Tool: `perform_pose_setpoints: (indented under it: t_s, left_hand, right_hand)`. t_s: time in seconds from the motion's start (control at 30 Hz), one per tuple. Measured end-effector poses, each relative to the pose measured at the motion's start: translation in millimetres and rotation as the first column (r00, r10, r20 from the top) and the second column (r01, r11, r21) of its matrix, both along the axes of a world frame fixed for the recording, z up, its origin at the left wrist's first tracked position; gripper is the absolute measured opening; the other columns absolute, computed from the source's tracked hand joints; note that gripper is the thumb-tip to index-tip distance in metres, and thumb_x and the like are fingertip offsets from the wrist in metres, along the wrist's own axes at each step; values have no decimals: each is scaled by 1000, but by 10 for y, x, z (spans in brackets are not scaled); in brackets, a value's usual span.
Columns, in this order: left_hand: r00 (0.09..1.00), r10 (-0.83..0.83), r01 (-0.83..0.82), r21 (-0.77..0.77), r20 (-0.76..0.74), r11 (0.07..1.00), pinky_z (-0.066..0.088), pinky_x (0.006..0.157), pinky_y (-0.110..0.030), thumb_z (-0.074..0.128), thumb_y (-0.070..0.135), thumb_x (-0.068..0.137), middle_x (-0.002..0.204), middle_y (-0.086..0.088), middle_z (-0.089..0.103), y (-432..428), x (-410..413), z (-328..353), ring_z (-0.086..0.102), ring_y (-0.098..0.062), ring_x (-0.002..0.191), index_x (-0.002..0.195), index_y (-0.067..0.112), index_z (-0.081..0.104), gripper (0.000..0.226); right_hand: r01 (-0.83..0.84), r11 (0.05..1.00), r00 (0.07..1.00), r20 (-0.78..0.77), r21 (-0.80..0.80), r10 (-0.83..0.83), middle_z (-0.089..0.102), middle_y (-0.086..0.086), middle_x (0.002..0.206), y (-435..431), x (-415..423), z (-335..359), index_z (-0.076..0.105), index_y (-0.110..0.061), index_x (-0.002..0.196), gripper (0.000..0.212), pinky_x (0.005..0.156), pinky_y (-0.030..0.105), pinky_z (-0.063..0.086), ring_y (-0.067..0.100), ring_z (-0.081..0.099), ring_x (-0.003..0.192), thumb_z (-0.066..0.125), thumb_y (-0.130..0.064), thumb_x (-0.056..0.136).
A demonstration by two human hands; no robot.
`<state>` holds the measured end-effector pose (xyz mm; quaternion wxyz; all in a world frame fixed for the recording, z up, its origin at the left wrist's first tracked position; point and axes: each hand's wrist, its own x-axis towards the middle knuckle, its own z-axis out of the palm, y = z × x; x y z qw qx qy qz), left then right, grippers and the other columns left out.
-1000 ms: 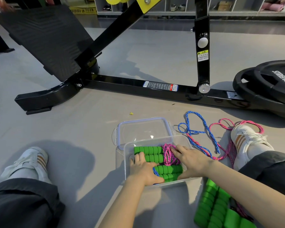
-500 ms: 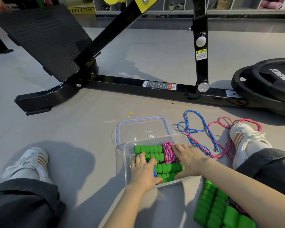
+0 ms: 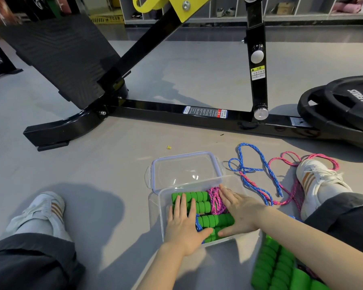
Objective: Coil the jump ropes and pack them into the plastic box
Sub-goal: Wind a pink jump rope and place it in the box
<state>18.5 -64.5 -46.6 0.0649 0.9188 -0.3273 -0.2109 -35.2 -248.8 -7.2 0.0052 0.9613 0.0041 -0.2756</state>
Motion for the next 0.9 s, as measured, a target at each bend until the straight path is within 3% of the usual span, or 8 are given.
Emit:
perform_pose_setpoints:
  t_s: [0.17, 0.37, 0.47, 0.6, 0.7, 0.73, 0.8, 0.9]
  left_hand:
    - [999, 46, -46, -1, 0, 999, -8, 119, -42, 48, 70, 83, 159, -9, -16, -51, 33, 25, -17, -24, 145, 154, 18, -2, 100]
    - [984, 175, -176, -97, -16, 980, 28, 112, -33, 69, 77, 57, 144, 1, 24, -60, 162, 15, 23, -19, 135, 149, 14, 16, 123]
    - [993, 107, -108, 24, 46, 994, 26, 113, -35, 61, 81, 61, 144, -2, 25, -85, 148, 74, 24, -21, 135, 151, 9, 12, 125]
    - [993, 65, -75, 102, 99, 992, 2, 117, -44, 38, 85, 70, 154, -9, 20, -172, 75, 144, 14, -24, 144, 152, 6, 14, 116]
    - [957, 12, 13, -86, 288, 996, 21, 114, -43, 17, 65, 76, 148, -14, 39, -300, 19, 160, 37, -23, 138, 140, 3, 45, 93]
    - [960, -20, 63, -146, 279, 987, 22, 113, -39, 15, 56, 82, 149, -14, 37, -350, 24, 151, 37, -22, 138, 141, 2, 44, 85]
    - [984, -97, 125, -194, 150, 973, 4, 117, -30, 18, 39, 100, 160, -10, 7, -448, 29, 143, 9, -18, 147, 152, 4, 11, 63]
    - [989, -136, 144, -158, 60, 977, -5, 117, -27, 26, 28, 105, 160, -6, -8, -523, 38, 95, -5, -14, 147, 151, 6, -8, 61]
  right_hand:
    - [173, 961, 984, -67, 217, -162, -41, 7, 146, 51, 45, -98, -31, -8, 140, 126, 116, 30, 9, 19, -15, 144, 61, -64, 75]
    - [267, 910, 963, -68, 316, -259, -36, 4, 149, 72, 66, -133, -26, -13, 144, 118, 117, 29, 0, 17, -19, 143, 64, -52, 78]
    - [249, 926, 968, -31, 284, -251, -31, 6, 152, 97, 50, -142, -22, -14, 146, 107, 116, 32, -9, 17, -17, 143, 57, -49, 82]
    - [258, 903, 942, 119, 345, -314, -16, 7, 157, 93, 7, -175, -8, -14, 150, 87, 113, 28, -11, 19, -13, 145, 48, -38, 89]
    - [266, 872, 908, 196, 412, -370, -3, 8, 158, 68, 9, -229, 6, -12, 151, 66, 112, 24, -9, 17, -5, 146, 40, -29, 96]
    - [279, 841, 890, 205, 463, -408, 3, 7, 158, 66, 21, -233, 13, -12, 150, 60, 113, 23, -7, 16, -1, 146, 38, -24, 97]
    - [307, 726, 825, 208, 616, -526, 21, 7, 155, 57, 38, -216, 31, -10, 145, 48, 113, 21, 3, 16, 14, 144, 37, -12, 97]
    - [285, 526, 675, 223, 801, -704, 51, 3, 134, 16, 47, -132, 53, -11, 129, 41, 98, 12, 25, 13, 42, 126, 36, -1, 94]
